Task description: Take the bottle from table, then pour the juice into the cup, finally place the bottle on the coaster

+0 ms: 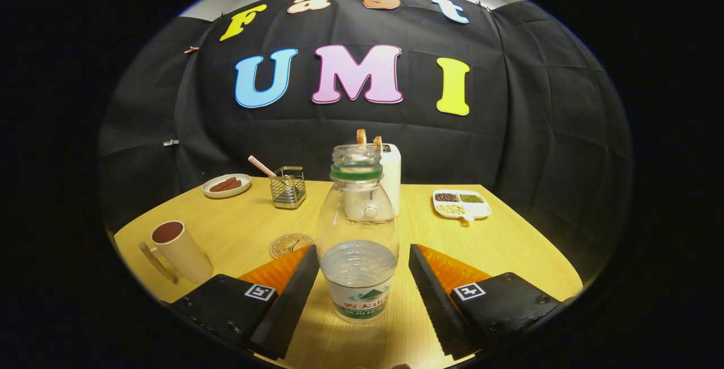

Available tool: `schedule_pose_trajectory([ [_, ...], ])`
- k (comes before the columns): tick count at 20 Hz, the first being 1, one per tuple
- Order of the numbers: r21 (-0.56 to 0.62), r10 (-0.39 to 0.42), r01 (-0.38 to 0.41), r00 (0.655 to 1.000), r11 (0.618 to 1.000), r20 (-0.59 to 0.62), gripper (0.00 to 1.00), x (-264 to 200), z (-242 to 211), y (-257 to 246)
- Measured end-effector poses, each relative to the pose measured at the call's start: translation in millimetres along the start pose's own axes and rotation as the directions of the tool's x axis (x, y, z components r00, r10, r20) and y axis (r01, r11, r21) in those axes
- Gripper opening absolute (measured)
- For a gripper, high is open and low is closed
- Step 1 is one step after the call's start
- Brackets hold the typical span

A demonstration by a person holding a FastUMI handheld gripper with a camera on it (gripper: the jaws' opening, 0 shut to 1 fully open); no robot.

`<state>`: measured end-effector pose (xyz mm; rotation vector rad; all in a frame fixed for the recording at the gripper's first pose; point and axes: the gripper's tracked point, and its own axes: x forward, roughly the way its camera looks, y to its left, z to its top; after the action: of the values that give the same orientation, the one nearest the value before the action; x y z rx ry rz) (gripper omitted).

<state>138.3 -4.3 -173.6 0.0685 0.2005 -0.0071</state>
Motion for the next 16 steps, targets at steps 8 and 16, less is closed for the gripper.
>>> schedule_pose_trajectory([
  [8, 0.030, 0.019, -0.019, 1.000, 0.999, -0.013, 0.88, 10, -5, 5],
  [16, 0.017, 0.027, -0.027, 1.000, 0.999, -0.015, 0.78, 13, -6, 6],
])
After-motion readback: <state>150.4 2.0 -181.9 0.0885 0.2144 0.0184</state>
